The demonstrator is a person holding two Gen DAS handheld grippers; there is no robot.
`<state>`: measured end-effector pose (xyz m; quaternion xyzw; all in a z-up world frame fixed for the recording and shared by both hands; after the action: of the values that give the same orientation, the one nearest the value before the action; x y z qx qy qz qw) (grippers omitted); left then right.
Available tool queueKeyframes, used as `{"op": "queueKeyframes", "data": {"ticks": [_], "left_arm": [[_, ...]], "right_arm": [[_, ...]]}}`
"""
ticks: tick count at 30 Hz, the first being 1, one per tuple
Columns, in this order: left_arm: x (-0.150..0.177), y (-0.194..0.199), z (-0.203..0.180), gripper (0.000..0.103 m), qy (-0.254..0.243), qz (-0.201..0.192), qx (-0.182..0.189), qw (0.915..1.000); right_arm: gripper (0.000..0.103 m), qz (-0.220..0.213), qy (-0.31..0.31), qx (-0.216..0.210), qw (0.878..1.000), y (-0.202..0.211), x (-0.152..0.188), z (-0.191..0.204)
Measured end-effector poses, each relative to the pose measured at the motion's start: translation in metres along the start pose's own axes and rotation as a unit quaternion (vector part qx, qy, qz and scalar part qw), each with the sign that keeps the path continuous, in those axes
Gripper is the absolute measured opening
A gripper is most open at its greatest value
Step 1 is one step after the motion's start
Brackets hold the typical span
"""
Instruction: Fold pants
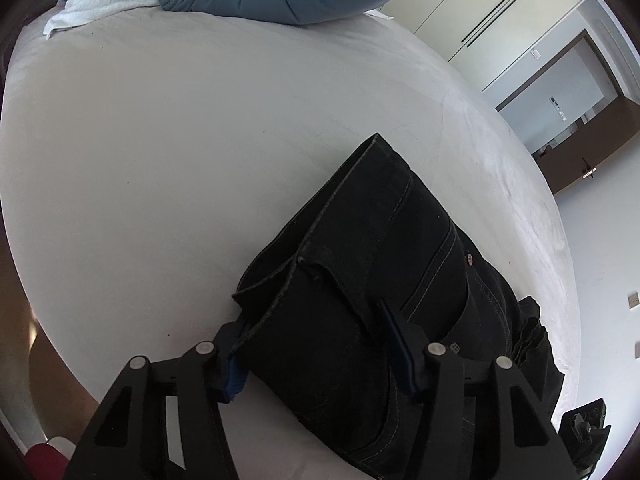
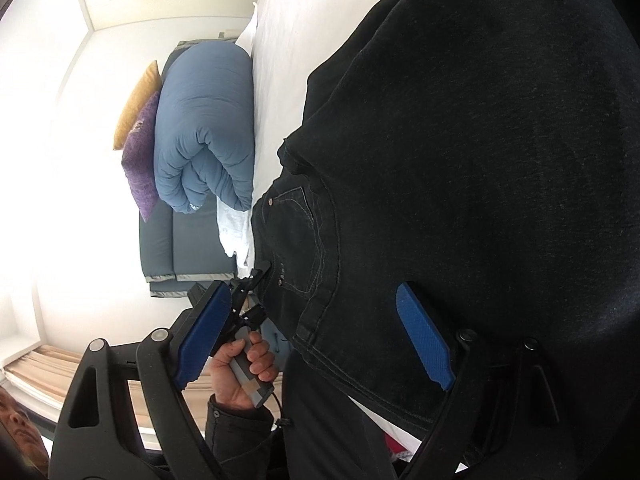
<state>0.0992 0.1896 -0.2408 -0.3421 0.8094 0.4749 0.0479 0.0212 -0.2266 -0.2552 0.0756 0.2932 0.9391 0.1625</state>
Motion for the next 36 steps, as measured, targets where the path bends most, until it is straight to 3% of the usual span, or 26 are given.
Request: {"op": "queueKeyframes", "data": {"ticks": [14,28,32,36], "left_arm": [[-0.004,0.027,-0.017,0.027,-0.049,-0.030,-0.015,0.9982],[-0.010,0.050,-0.076,0.020,-0.099,-0.062,-0.007,0.9931],[-0.006,0.060,-0.122,0.019,-0.155,-0.073,0.001,0.9852],[0.017,0.061,-0.186,0.017,-0.237,-0.076,0.010,0.9684]], "right_arm": [[0.085,0.000,0.005,0.027,1.000,-0.002,0.006,0.000],[0.085,-0.007,-0.003,0.015,1.000,0.001,0.007,0.001],[0.091,-0.015,-0.008,0.015,1.000,0.010,0.003,0.007],[0.094,-0.045,0.009,-0.004,0.999,0.036,-0.008,0.025]]}}
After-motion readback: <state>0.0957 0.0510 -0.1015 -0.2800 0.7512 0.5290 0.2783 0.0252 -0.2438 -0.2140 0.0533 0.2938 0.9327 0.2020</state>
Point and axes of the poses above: each gripper's, at about its wrist camera, not at the fingertips, and y roughly against the way its jaws point, z to its left, x to its underside, the point moved 8 cm from there along -y, roughly the way its jaws point, and after that the axes turned 10 degrees about x, right-handed, at the moved point
